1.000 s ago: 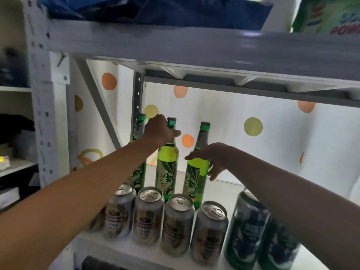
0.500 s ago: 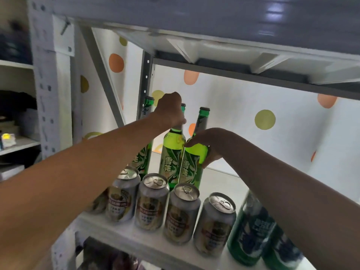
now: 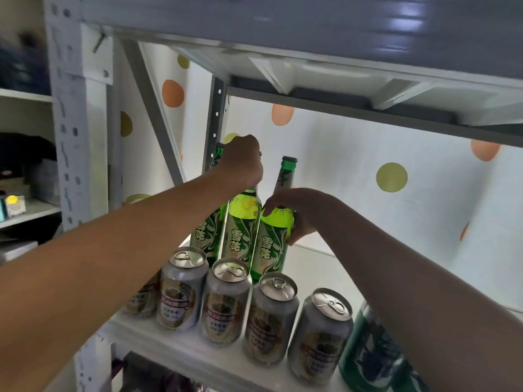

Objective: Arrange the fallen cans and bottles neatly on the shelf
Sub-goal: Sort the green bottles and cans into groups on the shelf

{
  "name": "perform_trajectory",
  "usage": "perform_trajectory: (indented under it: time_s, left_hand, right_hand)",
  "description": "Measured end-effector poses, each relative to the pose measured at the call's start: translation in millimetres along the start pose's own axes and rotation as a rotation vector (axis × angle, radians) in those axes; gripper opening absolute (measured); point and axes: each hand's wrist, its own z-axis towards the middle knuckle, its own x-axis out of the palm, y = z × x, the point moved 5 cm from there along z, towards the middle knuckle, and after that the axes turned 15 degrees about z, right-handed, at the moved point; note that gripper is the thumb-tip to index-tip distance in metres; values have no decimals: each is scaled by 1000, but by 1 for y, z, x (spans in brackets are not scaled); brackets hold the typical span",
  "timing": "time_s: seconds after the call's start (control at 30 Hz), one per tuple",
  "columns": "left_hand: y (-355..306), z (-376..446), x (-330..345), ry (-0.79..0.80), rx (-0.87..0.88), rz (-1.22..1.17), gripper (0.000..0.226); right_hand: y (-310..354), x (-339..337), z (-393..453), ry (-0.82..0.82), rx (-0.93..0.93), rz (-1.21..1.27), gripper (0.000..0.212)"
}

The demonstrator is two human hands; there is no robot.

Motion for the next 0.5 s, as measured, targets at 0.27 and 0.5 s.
perform_trajectory:
  time_s: [0.27, 0.5]
  left_hand:
    - [5, -3, 4, -11, 35, 57, 37]
    - [-4, -29, -3, -144, 133, 69, 41]
  right_hand:
    - [-1, 2, 1, 29, -5, -38, 63]
    - [-5, 0, -18, 58, -46, -20, 81]
